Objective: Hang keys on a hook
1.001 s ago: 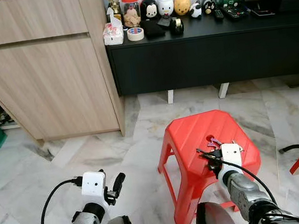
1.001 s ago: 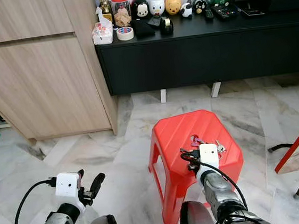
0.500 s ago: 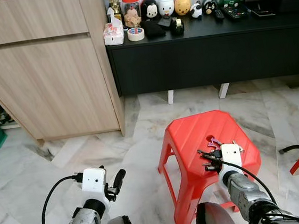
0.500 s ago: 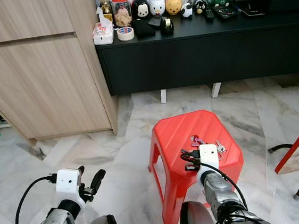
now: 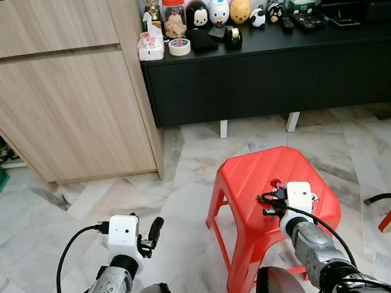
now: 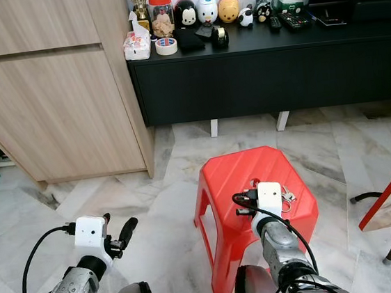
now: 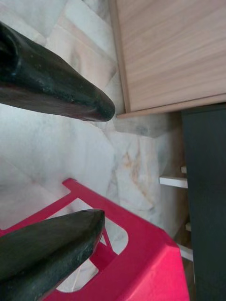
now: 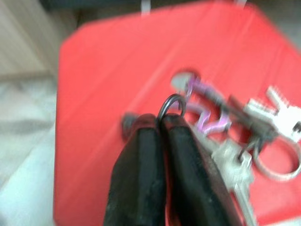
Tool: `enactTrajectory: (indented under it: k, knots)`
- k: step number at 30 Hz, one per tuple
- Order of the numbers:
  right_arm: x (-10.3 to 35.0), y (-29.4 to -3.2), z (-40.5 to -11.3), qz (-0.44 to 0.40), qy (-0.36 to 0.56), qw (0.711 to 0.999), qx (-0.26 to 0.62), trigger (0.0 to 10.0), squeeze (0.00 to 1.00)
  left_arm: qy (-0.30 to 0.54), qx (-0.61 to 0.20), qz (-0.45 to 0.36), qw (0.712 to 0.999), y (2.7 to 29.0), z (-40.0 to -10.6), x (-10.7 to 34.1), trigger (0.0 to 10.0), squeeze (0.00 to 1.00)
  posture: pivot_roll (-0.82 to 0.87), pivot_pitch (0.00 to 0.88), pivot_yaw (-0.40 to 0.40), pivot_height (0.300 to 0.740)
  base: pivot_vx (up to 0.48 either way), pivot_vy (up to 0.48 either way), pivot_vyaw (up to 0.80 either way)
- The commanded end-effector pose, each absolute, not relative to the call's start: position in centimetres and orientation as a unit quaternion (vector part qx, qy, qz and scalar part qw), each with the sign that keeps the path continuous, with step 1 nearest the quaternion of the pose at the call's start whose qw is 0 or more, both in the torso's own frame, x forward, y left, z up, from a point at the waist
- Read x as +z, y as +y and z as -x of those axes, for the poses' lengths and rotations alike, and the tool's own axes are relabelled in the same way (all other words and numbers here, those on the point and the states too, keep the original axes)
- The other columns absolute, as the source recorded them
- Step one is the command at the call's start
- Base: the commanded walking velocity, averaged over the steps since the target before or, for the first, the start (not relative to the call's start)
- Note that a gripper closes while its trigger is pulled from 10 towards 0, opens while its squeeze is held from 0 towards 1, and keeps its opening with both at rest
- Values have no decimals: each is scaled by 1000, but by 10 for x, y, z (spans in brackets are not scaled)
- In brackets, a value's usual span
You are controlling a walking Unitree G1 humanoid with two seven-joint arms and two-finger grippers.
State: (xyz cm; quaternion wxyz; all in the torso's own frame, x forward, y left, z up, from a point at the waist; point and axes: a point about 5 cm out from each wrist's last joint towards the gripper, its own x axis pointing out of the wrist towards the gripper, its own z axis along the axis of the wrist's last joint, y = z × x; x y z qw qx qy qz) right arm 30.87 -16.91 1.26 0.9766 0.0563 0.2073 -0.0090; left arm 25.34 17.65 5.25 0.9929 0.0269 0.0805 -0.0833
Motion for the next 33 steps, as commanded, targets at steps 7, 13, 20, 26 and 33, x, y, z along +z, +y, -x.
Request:
enactTrajectory:
  k: [7, 13, 20, 26, 33]
  knots:
    - [26, -176, -310, -56, 138, 989, -6, 10000, 0, 94, -54, -30, 994, 187, -253, 40, 10000, 0, 78, 0, -59, 581, 0, 0, 0]
    - [28, -175, -304, -46, 114, 992, 14, 10000, 0, 127, -30, -31, 991, 198, -249, 23, 10000, 0, 78, 0, -67, 590, 0, 0, 0]
    - [14, -174, -293, -36, 143, 989, 21, 10000, 0, 161, -14, -33, 986, 210, -240, 5, 10000, 0, 70, 0, -66, 620, 0, 0, 0]
    - [11, -173, -289, -54, 145, 988, 8, 10000, 0, 180, -8, -35, 983, 215, -236, -5, 10000, 0, 69, 0, -64, 650, 0, 0, 0]
    - [8, -175, -284, -56, 148, 987, -4, 10000, 0, 209, -1, -38, 977, 220, -229, -19, 10000, 0, 62, 0, -55, 685, 0, 0, 0]
